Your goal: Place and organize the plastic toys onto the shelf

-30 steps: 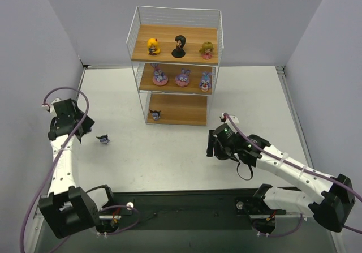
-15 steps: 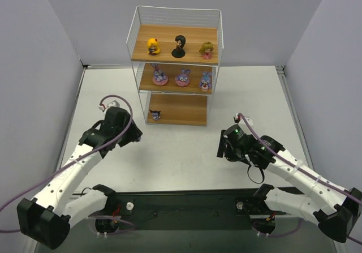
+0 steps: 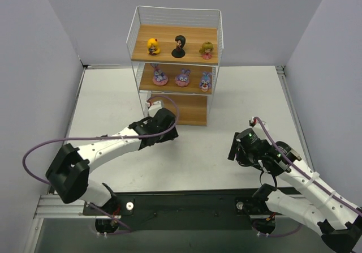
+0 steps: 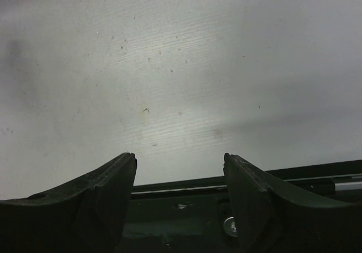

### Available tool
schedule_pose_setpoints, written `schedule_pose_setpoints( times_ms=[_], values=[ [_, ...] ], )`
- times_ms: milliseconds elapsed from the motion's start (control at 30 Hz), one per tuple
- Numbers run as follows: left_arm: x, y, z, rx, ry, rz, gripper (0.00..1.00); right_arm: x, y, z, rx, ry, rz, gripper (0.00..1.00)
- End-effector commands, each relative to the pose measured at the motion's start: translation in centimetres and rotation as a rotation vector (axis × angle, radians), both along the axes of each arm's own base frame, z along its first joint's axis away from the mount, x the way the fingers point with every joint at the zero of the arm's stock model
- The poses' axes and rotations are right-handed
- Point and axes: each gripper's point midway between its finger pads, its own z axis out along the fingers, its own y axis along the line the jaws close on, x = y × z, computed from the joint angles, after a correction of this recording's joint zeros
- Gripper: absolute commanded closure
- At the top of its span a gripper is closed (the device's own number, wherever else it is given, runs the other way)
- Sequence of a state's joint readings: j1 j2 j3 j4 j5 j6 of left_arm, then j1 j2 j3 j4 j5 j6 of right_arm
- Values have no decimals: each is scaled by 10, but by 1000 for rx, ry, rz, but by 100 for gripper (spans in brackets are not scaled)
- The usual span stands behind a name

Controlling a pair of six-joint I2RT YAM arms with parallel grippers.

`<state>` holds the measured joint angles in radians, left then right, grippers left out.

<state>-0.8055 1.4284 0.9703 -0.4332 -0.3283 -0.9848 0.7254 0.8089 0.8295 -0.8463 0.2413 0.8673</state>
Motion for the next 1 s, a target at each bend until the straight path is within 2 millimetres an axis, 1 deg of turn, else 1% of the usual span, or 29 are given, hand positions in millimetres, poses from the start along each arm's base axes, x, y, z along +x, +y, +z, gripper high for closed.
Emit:
schedule_pose_setpoints(
  times_ms=[0, 67, 100, 133, 233, 333, 400, 433, 567, 667, 733, 800, 867, 900, 933, 967],
  values=[
    [48, -42, 41, -94, -184, -16, 83, -7, -15, 5, -40, 8, -30, 36],
    [55, -51, 33, -85, -191, -38, 83, -7, -17, 5, -37, 4, -33, 36],
    [60, -55, 36, -87, -201, -37, 83, -8, -17, 4, -38, 3, -32, 36],
    [63, -57, 28, -67, -193, -42, 83, -8, -18, 4, -39, 2, -35, 36],
    [73, -61, 22, -40, -219, -37, 83, -10, -20, 2, -41, 9, -36, 36],
    [82, -59, 22, -9, -256, -26, 83, -12, -22, -1, -47, 15, -35, 36],
    [86, -56, 21, 22, -265, -18, 83, -12, -23, -1, -46, 10, -36, 36],
    [87, -54, 17, 48, -263, -20, 82, -13, -23, -2, -48, 13, -36, 36],
    [94, -49, 17, 87, -278, -4, 82, -15, -25, -4, -49, 17, -35, 36],
    [93, -46, 11, 91, -267, 16, 82, -16, -25, -5, -45, 19, -37, 36],
    [90, -49, 11, 64, -273, 14, 82, -17, -26, -5, -43, 17, -40, 36],
    [88, -46, 6, 65, -262, 27, 82, -19, -27, -7, -41, 20, -40, 36],
    [86, -43, 6, 57, -262, 34, 82, -20, -27, -7, -42, 21, -40, 36],
    [82, -41, 1, 57, -253, 39, 82, -20, -28, -8, -44, 23, -42, 36],
    [82, -40, 4, 46, -257, 42, 82, -20, -27, -7, -40, 24, -41, 36],
    [80, -39, 3, 46, -255, 43, 82, -20, -27, -8, -42, 24, -41, 36]
  ],
)
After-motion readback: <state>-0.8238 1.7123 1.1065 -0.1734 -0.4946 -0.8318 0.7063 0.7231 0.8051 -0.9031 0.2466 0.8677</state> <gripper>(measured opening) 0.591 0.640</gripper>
